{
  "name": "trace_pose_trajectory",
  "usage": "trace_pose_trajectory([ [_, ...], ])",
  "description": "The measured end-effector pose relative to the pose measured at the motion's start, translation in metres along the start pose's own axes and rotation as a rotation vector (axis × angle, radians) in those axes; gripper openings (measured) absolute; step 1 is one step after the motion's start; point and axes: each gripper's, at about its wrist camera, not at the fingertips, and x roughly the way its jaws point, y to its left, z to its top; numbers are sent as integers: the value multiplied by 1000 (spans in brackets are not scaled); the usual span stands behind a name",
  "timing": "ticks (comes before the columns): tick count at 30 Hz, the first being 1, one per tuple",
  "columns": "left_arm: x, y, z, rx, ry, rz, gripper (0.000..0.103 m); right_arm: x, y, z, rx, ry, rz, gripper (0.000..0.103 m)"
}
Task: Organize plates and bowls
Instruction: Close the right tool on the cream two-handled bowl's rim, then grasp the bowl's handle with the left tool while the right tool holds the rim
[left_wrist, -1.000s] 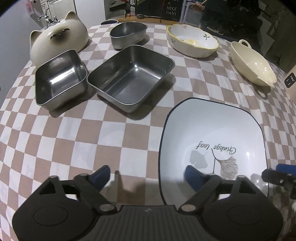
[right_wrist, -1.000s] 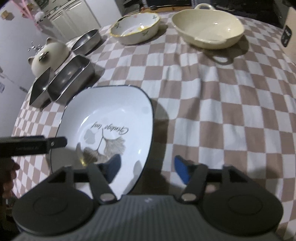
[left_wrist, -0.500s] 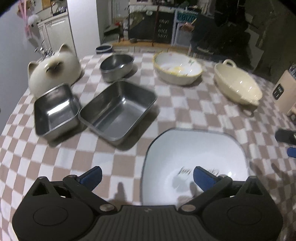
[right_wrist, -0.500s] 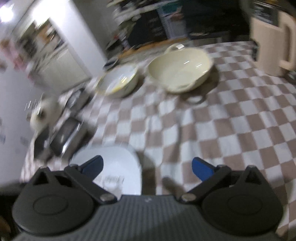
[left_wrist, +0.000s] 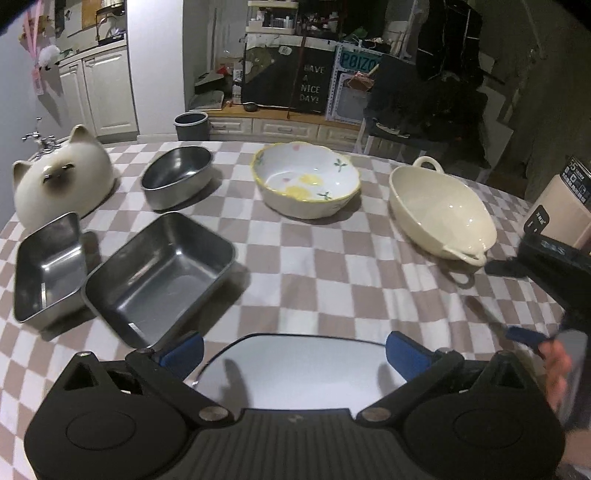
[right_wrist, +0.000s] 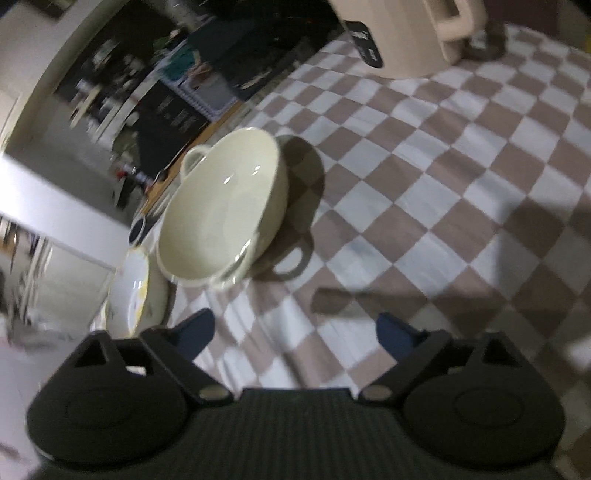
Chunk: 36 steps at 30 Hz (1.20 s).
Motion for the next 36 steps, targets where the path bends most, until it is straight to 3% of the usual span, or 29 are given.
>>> trace_pose_trajectory([
  [7,14,-10,12,-55,-29,-45,103,34,2,17,147,11,78,66],
  [11,22,-19,19,-60,-43,-74,103,40,1,19,201,29,93,61],
  [14,27,-27,21,-57,-73,-95,103,37,-2,19,214,43,140,46],
  [16,30,-33,21,-47,-76,-116,103,34,1,20,189,45,176,23],
  [17,31,-36,21,-44,-76,-127,103,32,4,22,165,40,181,17],
  [26,25,-46,25,-40,-123,-139,103,22,9,32,-9,4,105,13],
  [31,20,-45,27,-62,-133,-143,103,21,-3,44,-34,-15,74,9],
  [36,16,-45,28,-50,-145,-151,103,13,-16,61,-70,-89,19,7],
])
